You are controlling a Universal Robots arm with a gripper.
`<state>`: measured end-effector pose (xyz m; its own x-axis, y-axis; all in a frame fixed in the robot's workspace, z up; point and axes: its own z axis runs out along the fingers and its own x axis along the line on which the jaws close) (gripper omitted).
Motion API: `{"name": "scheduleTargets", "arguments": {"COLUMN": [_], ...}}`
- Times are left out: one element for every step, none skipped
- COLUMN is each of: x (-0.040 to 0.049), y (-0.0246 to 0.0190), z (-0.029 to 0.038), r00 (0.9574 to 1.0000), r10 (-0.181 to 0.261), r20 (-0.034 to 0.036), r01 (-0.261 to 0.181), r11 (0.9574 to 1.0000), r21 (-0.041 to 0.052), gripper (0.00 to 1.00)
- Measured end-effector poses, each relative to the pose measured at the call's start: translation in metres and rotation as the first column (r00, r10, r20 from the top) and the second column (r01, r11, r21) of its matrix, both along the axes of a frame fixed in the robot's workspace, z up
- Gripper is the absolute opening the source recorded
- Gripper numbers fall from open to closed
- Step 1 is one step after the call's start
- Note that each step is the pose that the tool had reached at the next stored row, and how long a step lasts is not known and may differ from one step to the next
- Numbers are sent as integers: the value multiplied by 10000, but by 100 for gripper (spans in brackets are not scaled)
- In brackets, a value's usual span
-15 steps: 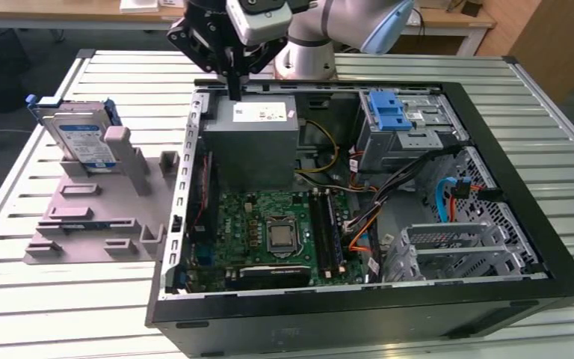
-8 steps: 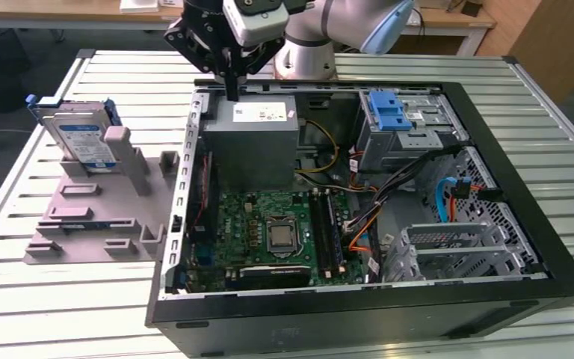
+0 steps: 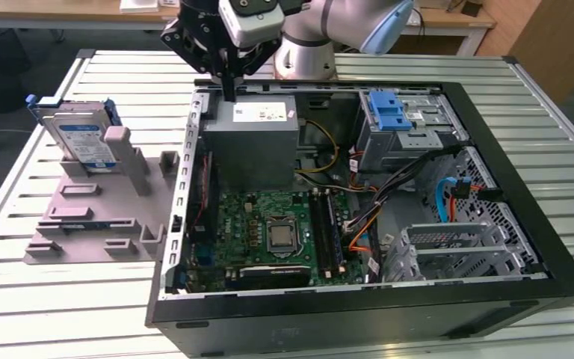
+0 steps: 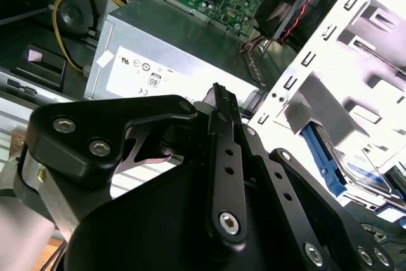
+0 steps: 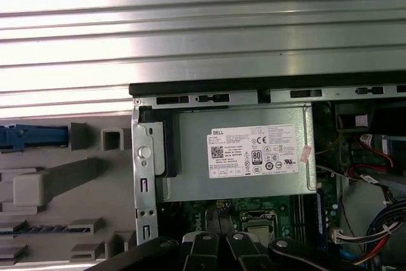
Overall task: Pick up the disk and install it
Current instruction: 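Reach for the disk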
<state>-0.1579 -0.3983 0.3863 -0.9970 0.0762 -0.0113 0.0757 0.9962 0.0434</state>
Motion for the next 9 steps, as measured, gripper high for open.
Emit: {"name": "scheduleTargets", "arguments": {"x": [-4, -8, -12, -16, -20, -23, -27, -31, -35], "y": [0, 0, 0, 0, 0, 0, 0, 0, 0], "z": [-1, -2, -3, -4, -5, -6, -7, -8, -9], "r00": [10000, 10000, 10000, 10000, 10000, 10000, 10000, 10000, 10000], "r10": [0, 0, 0, 0, 0, 0, 0, 0, 0], "r20": [-2, -4, -6, -8, -10, -12, -14, -15, -17], "r01": [0, 0, 0, 0, 0, 0, 0, 0, 0], "r11": [10000, 10000, 10000, 10000, 10000, 10000, 10000, 10000, 10000], "r21": [0, 0, 0, -1, 0, 0, 0, 0, 0], "gripper": [11, 11, 11, 11, 11, 11, 11, 11, 11]}}
